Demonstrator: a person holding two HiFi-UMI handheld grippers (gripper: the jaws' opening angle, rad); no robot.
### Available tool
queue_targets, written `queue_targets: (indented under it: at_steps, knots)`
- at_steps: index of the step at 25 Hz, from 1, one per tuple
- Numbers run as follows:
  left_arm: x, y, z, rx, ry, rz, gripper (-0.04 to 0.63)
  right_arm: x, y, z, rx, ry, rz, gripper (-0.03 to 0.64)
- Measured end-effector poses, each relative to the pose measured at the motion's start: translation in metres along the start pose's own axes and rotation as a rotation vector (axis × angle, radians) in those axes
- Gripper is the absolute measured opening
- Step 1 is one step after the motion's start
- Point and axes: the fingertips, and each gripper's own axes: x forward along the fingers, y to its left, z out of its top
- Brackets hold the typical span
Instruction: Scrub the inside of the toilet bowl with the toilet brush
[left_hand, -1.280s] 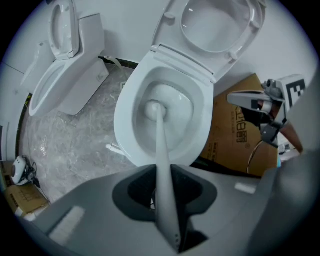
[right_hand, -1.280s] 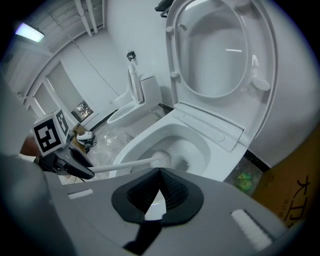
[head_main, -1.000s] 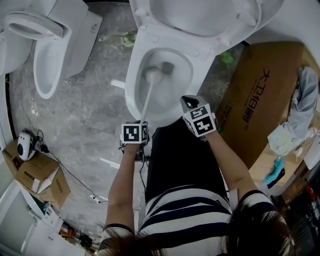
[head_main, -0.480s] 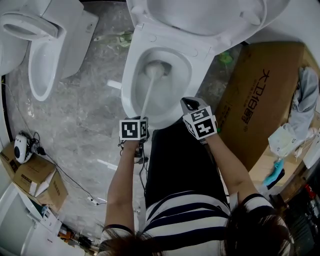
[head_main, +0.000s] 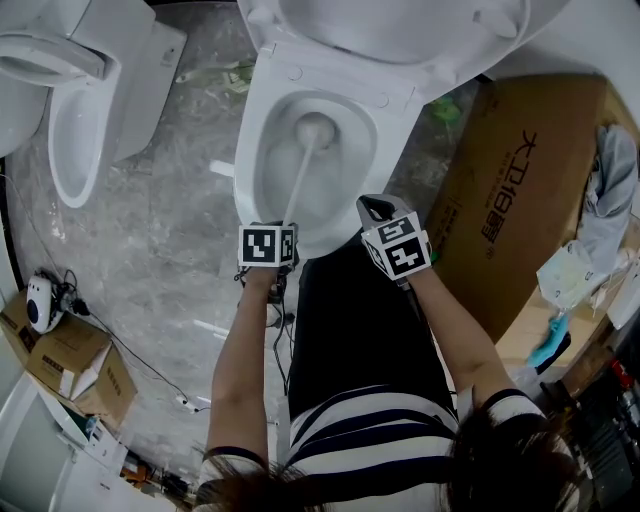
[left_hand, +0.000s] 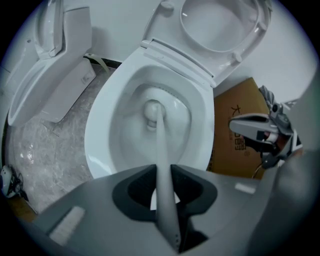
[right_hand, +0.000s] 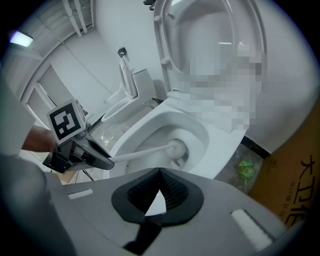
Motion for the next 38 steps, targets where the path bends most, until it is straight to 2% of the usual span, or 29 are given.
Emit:
queue_targets:
  at_steps: [12,21,32,38]
  knots:
    - [0.007,-0.017,-0.002,0.010,0.008,-0.055,0.000,-0.001,0.000,-0.006,0.005,0.000,0.001,-0.005]
    - [0.005,-0.025,-0.010,0.035,0.045,-0.075,0.000,-0.001,0.000,-0.003,-0.007,0.004,0.012,-0.005]
    - [-0.006,-0.032,-0.041,0.083,0.086,-0.043,0.000,0.001,0.001,-0.003,-0.003,0.012,0.018,-0.005]
    - [-0.017,-0.022,-0.063,0.148,0.136,0.019,0.000,0.002,0.003,-0.003,-0.011,0.016,0.025,-0.005]
